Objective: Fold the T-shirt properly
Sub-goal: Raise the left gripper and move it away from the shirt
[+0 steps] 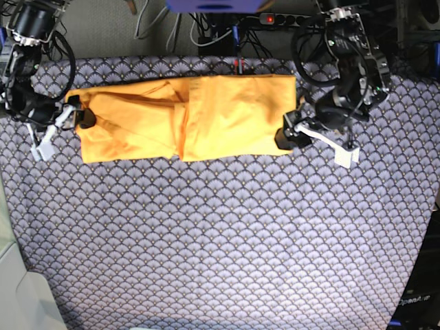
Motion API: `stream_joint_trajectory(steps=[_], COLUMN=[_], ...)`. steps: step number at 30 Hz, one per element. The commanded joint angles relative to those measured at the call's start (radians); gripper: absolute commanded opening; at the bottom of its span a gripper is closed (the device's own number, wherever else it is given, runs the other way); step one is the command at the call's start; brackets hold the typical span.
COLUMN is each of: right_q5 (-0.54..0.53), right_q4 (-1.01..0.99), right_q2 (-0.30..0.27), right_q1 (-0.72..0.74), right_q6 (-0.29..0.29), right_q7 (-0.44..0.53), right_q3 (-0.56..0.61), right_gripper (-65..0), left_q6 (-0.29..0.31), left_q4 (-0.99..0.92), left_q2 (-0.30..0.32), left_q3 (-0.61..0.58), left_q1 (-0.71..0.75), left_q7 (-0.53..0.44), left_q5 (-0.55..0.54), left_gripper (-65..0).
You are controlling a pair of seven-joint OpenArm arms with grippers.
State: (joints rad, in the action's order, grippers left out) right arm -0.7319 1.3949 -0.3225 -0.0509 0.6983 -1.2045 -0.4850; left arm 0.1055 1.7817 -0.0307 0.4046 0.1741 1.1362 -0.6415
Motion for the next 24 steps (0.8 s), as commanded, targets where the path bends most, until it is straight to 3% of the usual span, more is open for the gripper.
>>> stream_joint_trajectory(steps=[1, 6, 11, 14, 18, 24], right_q5=[-0.018, -0.018, -0.016, -0.016, -0.016, -0.016], right_q4=[0.016, 0.014, -0.058, -0.075, -0.075, -0.075], right_q2=[-0.022, -0.020, -0.022, -0.022, -0.025, -0.034], right_q1=[0.007, 0.003, 0.010, 0.007, 0.009, 0.010], right_q6=[0.000, 0.000, 0.000, 0.000, 0.000, 0.000], right_q7=[0.030, 0.039, 0.045, 0.076, 0.076, 0.078], right_q3=[-0.005, -0.002, 0.032, 0.033, 0.049, 0.053], right_gripper=[-25.3, -25.3, -25.7, -25.7, -25.7, -25.7], left_q6=[0.004, 0.004, 0.006, 0.006, 0.000, 0.001], left_q4=[0.028, 0.039, 0.088, 0.114, 0.108, 0.112], left_q2=[0.002, 0.002, -0.004, 0.004, 0.065, 0.097], left_q3=[0.003, 0.006, 0.069, 0.116, 0.196, 0.327], left_q1=[-0.003, -0.002, -0.012, -0.017, -0.018, -0.009], left_q7=[-0.011, -0.002, 0.078, 0.094, 0.124, 0.183], left_q5=[-0.019, -0.021, -0.036, -0.119, -0.260, -0.377], left_gripper=[-21.6, -21.6, -21.6, -21.6, -21.6, -21.6])
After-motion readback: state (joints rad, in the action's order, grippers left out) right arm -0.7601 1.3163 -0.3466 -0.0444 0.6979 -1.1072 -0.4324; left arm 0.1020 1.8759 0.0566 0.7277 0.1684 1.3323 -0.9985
